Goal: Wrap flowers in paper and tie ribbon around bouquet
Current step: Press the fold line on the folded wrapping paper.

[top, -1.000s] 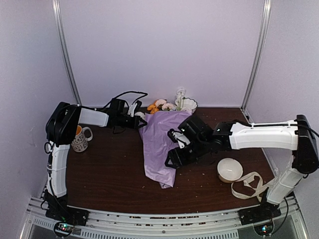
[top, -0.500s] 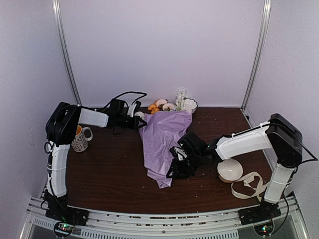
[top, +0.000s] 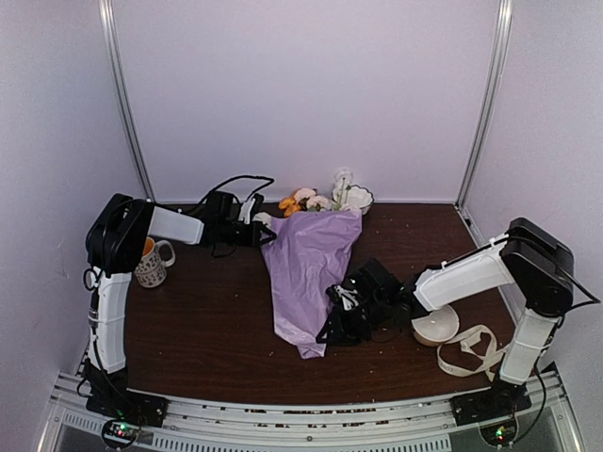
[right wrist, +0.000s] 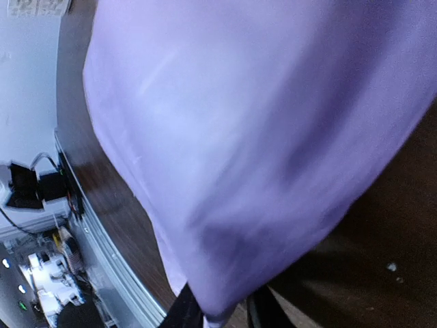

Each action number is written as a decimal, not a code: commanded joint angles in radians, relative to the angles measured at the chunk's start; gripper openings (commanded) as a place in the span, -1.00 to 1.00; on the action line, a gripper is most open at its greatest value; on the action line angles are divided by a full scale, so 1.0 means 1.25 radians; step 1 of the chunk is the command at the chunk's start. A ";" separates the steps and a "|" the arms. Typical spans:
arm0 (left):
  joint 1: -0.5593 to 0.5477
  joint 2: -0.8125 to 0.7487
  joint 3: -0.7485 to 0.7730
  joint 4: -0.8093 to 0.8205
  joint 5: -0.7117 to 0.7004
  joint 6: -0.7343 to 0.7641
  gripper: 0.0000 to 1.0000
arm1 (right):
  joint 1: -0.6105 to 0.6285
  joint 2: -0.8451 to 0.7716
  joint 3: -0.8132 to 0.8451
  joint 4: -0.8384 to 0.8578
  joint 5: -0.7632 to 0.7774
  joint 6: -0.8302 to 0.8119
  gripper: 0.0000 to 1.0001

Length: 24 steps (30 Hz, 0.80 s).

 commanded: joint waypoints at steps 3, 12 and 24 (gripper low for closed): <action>0.017 0.006 -0.001 0.050 0.000 -0.007 -1.00 | -0.054 -0.113 0.005 -0.139 -0.016 -0.095 -0.15; 0.019 0.012 0.003 0.053 0.020 -0.006 -1.00 | -0.315 -0.083 0.292 -0.381 0.109 -0.233 0.15; 0.025 0.033 0.030 0.040 0.042 -0.019 -1.00 | -0.451 0.236 0.612 -0.274 0.078 -0.211 0.30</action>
